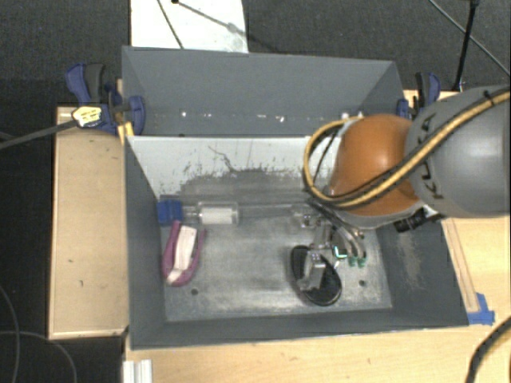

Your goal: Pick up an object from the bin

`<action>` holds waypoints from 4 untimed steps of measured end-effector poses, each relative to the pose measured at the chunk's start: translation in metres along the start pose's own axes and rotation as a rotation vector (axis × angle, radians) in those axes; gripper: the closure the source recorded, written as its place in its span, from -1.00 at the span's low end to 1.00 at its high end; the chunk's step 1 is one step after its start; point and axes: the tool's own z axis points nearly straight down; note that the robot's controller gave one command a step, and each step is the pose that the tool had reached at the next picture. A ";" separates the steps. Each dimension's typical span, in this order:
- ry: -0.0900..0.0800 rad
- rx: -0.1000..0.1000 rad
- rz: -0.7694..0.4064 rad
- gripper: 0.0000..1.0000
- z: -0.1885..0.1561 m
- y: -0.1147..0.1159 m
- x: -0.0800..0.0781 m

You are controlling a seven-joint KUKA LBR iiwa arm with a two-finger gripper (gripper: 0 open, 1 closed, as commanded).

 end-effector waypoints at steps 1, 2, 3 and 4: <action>0.003 0.003 0.108 -1.00 0.067 -0.083 0.025; -0.005 0.000 0.102 1.00 0.064 -0.078 0.023; -0.015 0.001 0.139 1.00 -0.063 -0.090 0.001; -0.013 0.004 -0.163 1.00 -0.166 -0.117 -0.013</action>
Offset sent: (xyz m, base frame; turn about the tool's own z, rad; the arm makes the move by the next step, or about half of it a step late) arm -0.0223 -0.0785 -0.0637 0.0996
